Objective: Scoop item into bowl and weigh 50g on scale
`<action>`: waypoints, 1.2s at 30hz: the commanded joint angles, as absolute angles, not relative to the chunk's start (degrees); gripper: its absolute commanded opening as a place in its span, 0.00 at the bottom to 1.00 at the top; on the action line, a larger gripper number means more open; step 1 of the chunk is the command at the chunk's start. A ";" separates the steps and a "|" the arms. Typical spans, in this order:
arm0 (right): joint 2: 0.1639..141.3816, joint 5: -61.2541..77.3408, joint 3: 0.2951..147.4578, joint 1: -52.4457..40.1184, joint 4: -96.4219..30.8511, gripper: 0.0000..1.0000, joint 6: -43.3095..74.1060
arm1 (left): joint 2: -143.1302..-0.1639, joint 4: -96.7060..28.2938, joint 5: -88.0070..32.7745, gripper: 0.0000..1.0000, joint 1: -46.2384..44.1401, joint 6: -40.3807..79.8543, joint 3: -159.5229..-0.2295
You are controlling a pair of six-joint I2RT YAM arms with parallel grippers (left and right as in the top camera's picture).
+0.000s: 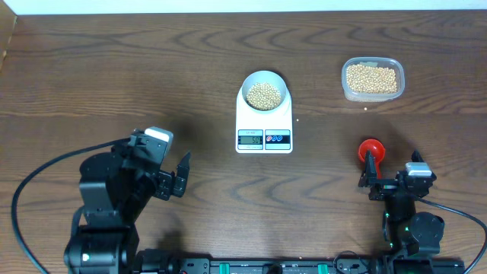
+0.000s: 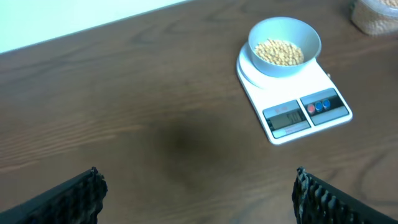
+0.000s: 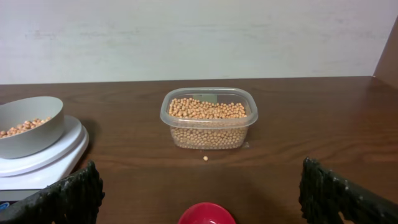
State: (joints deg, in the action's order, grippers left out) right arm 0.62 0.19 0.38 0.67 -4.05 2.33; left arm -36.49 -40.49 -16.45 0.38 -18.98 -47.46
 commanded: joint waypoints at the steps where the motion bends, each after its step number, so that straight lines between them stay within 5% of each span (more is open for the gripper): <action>1: 0.27 0.16 0.32 0.16 -4.29 0.99 1.65 | -34.39 -39.11 -15.35 0.98 0.73 -15.11 -44.95; 36: 0.27 0.16 0.32 0.16 -4.29 0.99 1.65 | -31.97 -37.91 -16.88 0.98 -2.48 -4.16 -42.09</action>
State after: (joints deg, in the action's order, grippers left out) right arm 0.62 0.19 0.38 0.67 -4.03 2.33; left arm -32.56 -38.28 -16.58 -1.13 -6.39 -42.17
